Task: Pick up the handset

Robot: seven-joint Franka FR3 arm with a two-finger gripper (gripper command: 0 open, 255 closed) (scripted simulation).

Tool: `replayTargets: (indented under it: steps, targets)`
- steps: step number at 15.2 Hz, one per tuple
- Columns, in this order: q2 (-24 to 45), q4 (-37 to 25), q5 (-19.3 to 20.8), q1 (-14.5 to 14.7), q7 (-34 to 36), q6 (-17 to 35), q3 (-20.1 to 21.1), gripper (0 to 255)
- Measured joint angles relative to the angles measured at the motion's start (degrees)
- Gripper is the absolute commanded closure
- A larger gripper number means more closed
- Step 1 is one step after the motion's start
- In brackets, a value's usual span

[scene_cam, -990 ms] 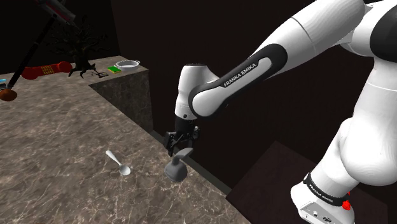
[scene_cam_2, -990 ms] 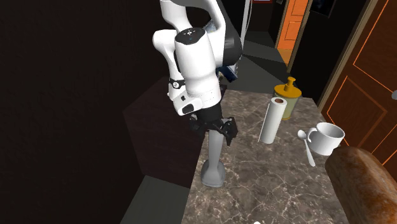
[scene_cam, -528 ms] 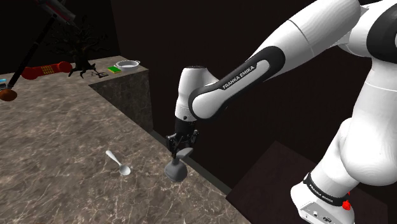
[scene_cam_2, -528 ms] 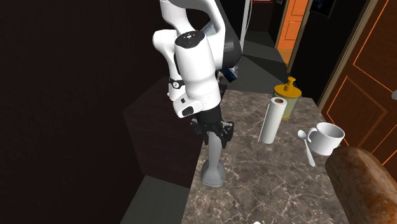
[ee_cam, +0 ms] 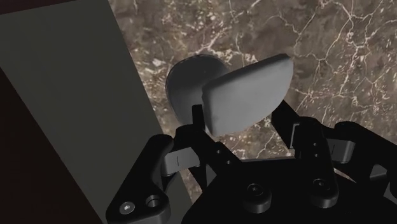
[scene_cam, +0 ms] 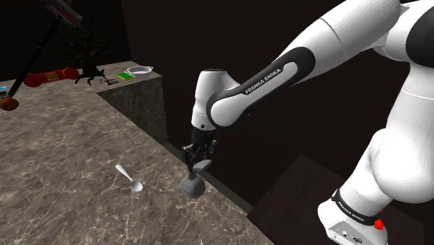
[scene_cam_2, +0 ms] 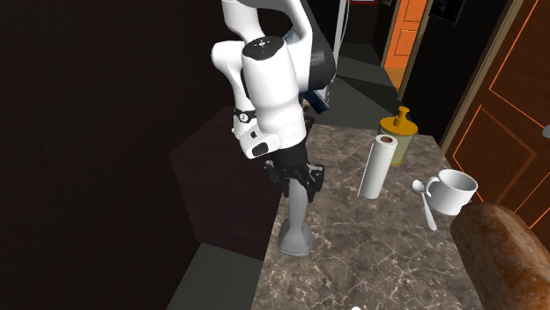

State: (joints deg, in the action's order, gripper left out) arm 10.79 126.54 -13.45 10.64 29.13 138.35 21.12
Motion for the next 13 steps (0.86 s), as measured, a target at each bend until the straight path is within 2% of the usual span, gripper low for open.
replayTargets:
  steps: [13]
  targets:
    - [-6.2, -3.1, -1.0, -0.7, 0.7, -9.1, 0.1, 255]
